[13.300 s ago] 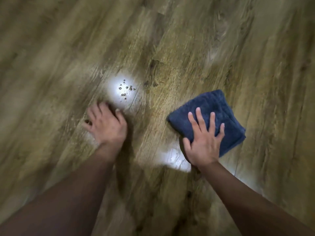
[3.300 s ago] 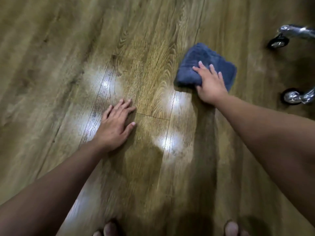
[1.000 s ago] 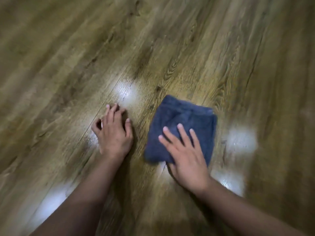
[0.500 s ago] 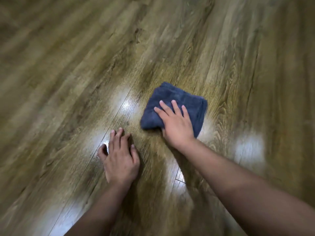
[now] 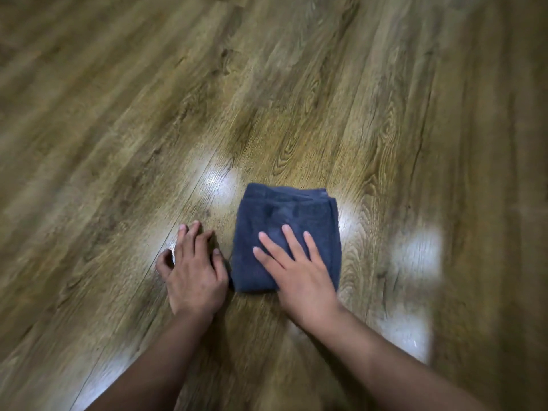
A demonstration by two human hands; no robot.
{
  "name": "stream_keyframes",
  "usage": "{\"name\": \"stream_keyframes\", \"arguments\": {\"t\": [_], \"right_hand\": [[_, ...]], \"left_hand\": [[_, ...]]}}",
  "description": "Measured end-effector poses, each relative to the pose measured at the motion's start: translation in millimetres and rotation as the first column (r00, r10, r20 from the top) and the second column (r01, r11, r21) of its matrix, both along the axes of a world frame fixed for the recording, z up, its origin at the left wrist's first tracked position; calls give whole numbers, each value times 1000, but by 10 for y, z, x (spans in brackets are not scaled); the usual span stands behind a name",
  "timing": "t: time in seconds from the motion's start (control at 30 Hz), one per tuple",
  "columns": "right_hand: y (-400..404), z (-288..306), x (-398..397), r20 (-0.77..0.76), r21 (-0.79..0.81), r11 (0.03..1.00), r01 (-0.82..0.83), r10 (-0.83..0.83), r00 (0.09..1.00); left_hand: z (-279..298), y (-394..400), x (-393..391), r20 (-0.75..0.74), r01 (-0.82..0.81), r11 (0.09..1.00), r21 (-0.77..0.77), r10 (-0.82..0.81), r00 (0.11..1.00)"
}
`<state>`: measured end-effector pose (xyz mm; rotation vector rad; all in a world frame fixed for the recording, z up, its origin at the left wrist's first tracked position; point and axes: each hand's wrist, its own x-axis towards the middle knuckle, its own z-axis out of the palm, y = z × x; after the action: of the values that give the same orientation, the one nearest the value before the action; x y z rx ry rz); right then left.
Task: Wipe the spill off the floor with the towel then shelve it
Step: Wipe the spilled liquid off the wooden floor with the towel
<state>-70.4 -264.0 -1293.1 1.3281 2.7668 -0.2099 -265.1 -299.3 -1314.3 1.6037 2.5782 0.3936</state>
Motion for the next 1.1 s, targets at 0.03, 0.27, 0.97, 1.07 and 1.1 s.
{"name": "stream_keyframes", "arguments": {"t": [0.03,0.27,0.97,1.07,1.1], "right_hand": [[-28,-15,154,23,0,1000,-7,7,1000],[568,105,1027,30,-13,941,337,-336,941],[-485,316,24,54,-249,958,140,-130,990],[-549,406,38,142,-286,932,221,-187,972],[-544,437,12,185,-284,913,292,-247,951]], "left_hand": [[2,0,1,4,1,1000,-3,-1,1000],[-7,-13,-10,12,7,1000,-11,-7,1000],[539,126,-386,218,172,938,-302,-108,970],[729,248,-686,251,137,892,-431,-27,968],[763,289,-779,277,98,871,-481,45,960]]}}
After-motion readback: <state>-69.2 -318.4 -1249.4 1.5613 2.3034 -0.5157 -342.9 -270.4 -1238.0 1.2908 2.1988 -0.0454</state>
